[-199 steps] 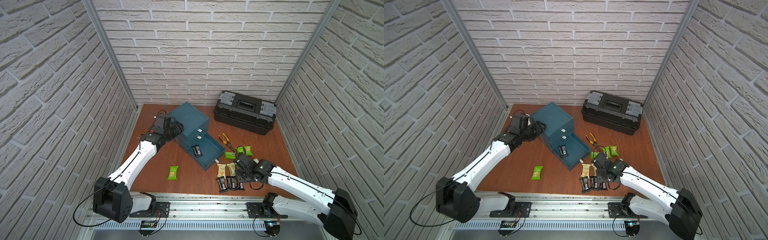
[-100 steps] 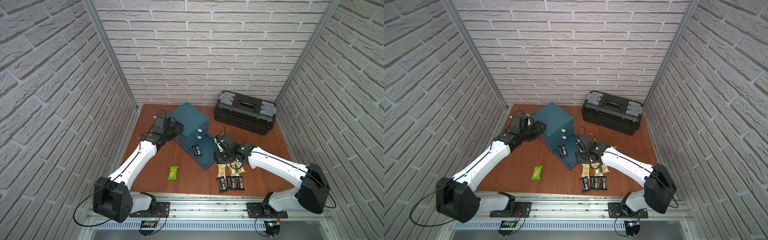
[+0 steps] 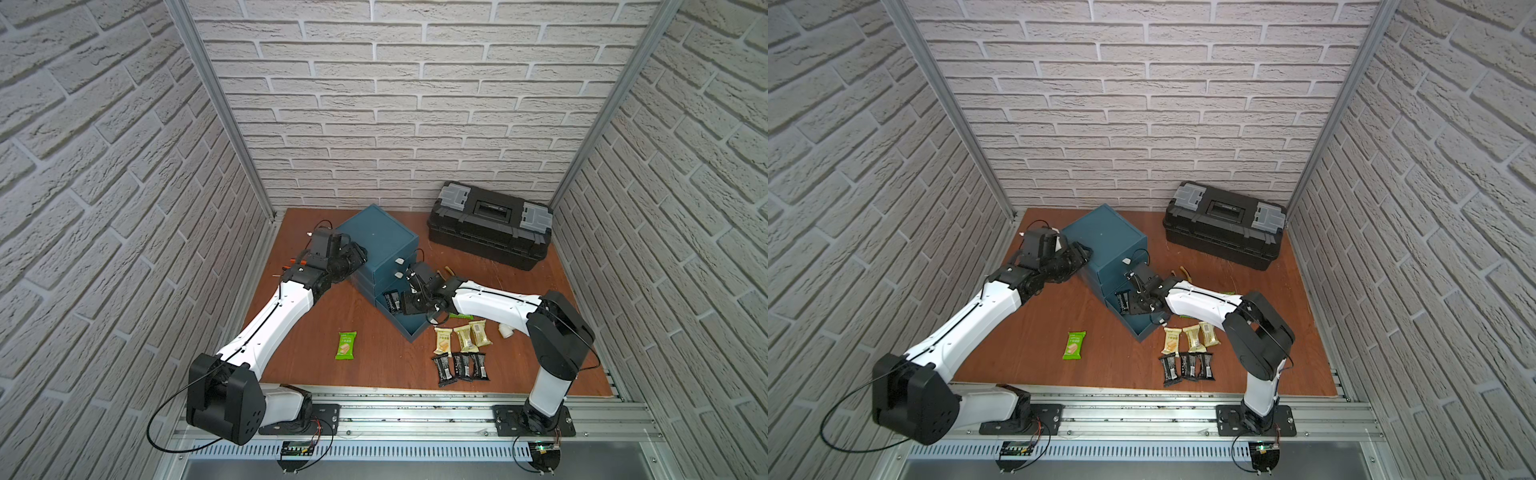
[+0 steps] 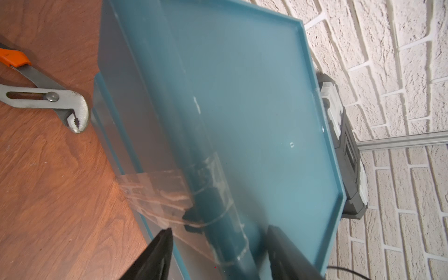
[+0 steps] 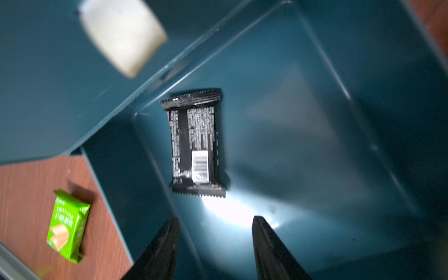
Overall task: Take the cookies out of the drawer
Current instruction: Pick up the cookie from the drawer.
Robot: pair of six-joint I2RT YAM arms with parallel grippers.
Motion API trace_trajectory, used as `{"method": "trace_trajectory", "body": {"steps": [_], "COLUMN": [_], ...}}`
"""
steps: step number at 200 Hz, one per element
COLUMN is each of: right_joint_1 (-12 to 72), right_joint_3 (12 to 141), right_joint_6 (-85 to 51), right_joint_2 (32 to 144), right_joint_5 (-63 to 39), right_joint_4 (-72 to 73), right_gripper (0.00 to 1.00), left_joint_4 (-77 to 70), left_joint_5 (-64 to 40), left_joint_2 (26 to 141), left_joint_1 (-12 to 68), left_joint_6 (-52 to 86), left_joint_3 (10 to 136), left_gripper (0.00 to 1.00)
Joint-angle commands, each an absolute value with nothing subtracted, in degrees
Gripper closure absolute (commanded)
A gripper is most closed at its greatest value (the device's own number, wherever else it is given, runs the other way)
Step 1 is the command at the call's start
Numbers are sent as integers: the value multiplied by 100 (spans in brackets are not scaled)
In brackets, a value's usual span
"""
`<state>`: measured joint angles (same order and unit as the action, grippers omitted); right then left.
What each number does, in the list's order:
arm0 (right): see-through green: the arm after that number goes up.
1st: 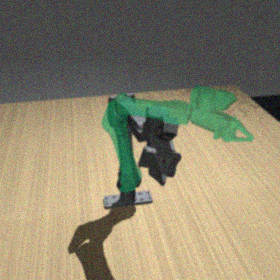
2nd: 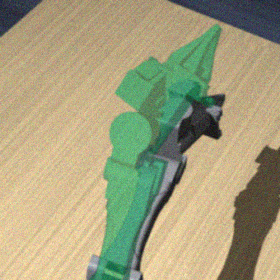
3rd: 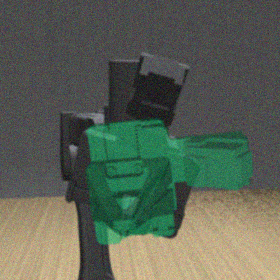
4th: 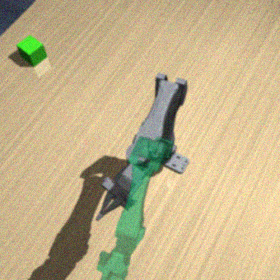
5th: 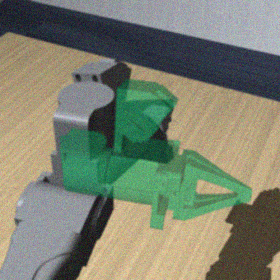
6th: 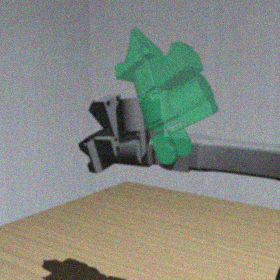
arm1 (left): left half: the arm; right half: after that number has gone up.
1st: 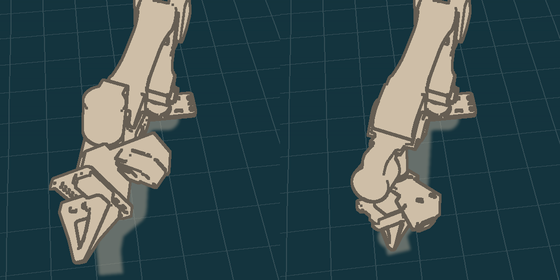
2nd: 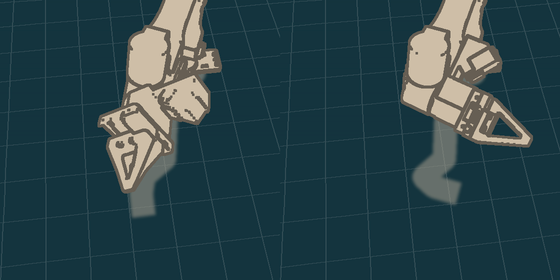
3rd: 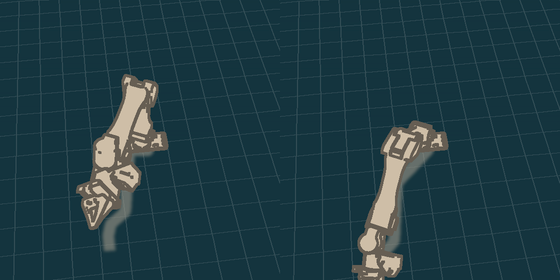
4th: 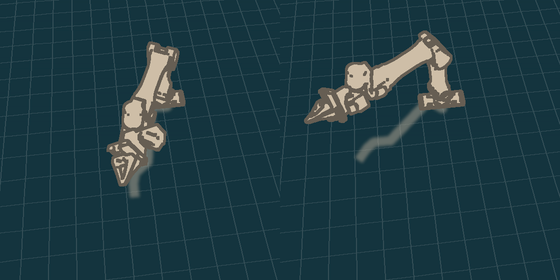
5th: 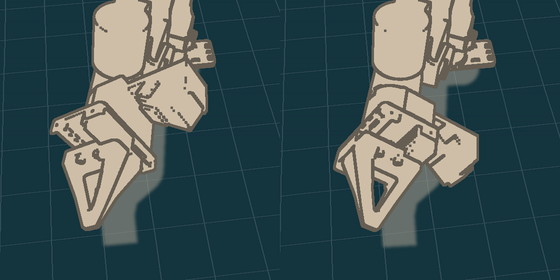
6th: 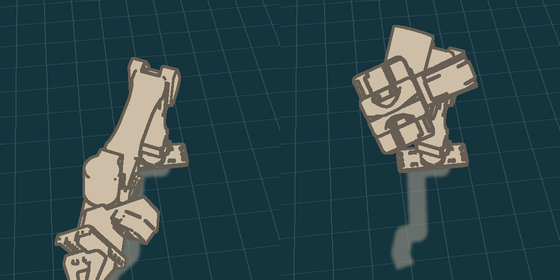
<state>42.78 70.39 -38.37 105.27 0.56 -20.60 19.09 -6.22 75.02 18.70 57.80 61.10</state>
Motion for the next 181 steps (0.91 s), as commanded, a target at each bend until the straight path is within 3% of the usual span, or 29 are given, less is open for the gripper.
{"method": "trace_trajectory", "body": {"steps": [1,76,181], "right_joint_1": [4323,4318,4137], "right_joint_3": [7233,7385,6982], "right_joint_6": [-4230,-4373,-3837], "right_joint_2": [10716,11294,10849], "right_joint_5": [-59,-1,772], "right_joint_4": [-1532,-1324,-2126], "right_gripper": [46,47,61], "left_joint_4": [2655,2635,2646], "left_joint_5": [-482,-481,-473], "left_joint_2": [7759,7760,7725], "left_joint_1": [1816,1814,1790], "left_joint_6": [5756,5763,5757], "left_joint_3": [5854,5862,5854], "left_gripper": [34,34,34]}}
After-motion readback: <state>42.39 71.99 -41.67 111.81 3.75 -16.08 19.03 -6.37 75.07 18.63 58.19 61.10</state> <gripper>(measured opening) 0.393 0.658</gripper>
